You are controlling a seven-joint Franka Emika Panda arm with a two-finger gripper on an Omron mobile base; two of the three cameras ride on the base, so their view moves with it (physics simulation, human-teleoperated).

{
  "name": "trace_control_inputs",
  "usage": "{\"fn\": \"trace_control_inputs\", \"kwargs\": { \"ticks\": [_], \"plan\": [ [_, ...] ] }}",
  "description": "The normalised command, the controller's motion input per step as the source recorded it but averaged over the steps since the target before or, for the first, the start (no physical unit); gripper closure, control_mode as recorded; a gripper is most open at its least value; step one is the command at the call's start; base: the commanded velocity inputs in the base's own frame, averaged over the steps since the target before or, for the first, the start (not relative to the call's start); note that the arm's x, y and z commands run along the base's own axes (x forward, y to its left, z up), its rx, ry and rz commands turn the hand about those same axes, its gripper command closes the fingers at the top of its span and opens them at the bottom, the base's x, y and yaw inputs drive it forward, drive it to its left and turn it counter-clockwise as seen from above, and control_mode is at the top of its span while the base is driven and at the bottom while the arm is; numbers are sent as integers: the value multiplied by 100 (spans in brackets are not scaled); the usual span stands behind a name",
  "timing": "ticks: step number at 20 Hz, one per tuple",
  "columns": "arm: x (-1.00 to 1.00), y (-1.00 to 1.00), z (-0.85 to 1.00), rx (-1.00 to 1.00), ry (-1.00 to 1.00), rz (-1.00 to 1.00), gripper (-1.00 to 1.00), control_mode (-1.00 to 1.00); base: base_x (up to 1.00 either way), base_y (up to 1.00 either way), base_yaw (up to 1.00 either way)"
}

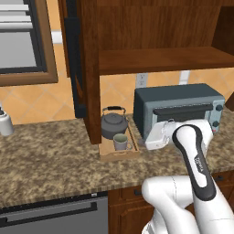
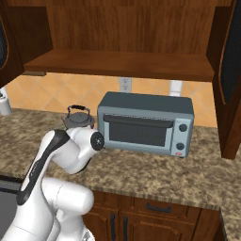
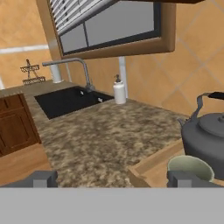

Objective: Pick the kettle from the counter and place it on the tray. Then pick the mug from the cabinet and place it on the tray. Then close the cabinet doors.

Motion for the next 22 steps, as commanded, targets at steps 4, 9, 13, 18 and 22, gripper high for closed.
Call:
{"fn": "trace_control_inputs", "kwargs": {
  "ticks": [4,9,13,18,22],
  "plan": [
    [-8,0,10,0,0,-3,-100,-100,0,0,0],
    [-23,-10,31,0,9,-15,-100,-100,0,0,0],
    [-22,-22,25,0,13,-20,-100,-100,0,0,0],
    [-24,-37,9,0,6,-13,-100,-100,0,0,0],
    [-16,-31,6,0,6,-12,-100,-100,0,0,0]
  ]
}}
